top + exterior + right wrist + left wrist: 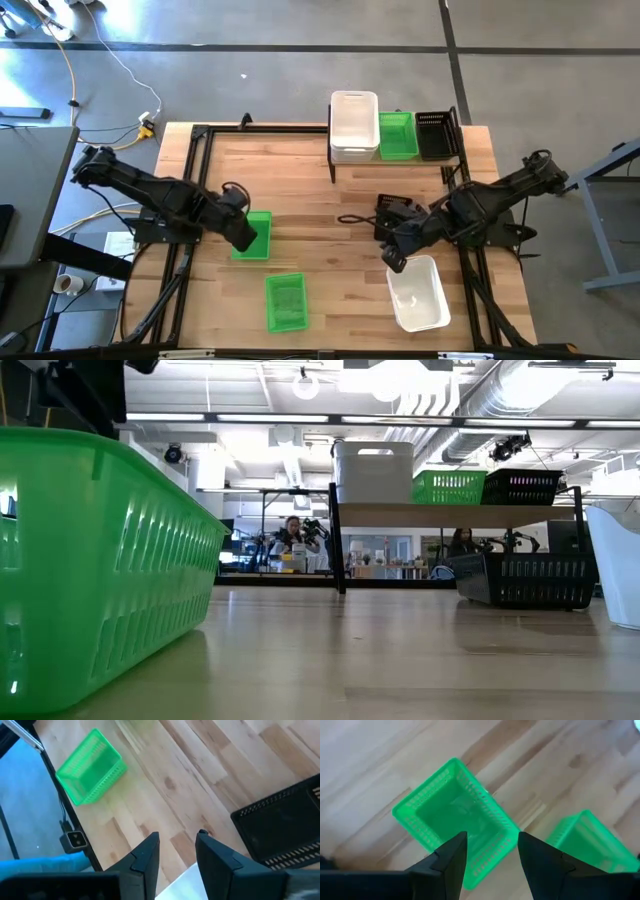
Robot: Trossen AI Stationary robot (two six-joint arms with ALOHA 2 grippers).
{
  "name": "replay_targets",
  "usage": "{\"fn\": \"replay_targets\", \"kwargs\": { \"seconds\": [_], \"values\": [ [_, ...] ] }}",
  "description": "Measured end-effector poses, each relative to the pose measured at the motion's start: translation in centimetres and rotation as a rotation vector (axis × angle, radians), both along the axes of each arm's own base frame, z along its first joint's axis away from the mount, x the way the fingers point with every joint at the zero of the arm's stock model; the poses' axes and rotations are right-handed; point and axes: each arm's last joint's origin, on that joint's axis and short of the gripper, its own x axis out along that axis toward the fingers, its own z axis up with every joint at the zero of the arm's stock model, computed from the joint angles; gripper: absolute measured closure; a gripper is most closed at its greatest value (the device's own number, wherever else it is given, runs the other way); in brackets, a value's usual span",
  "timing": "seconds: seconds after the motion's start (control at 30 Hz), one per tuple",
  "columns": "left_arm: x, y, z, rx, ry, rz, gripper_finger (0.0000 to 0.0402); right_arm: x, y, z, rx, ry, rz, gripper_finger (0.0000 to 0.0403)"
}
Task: Stack baskets on shelf by color
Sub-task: Stack the top green bin on top of the green bin
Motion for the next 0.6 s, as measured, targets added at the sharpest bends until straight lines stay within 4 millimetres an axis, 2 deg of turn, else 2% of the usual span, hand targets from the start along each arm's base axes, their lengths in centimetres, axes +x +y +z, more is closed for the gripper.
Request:
{"fn": "replay_targets", "kwargs": {
  "seconds": [0.3,0.47,0.6],
  "values": [
    [-0.8,-0.7,-1.3,0.046,0.133,0.272,0.0234,0.1,-0.1,0.1,-0.070,-0.037,-0.024,0.0291],
    [-0.3,-1.1,-1.9,0.052,0.153,0.311,0.0234,0.1,-0.2,0.1,-0.073,-0.039,-0.027,0.0291],
    [-0.4,-1.2,-4.0,0.045,0.179,0.359,0.0234,0.1,-0.2,0.1,-0.078,-0.041,-0.030,0.0291]
  ]
}}
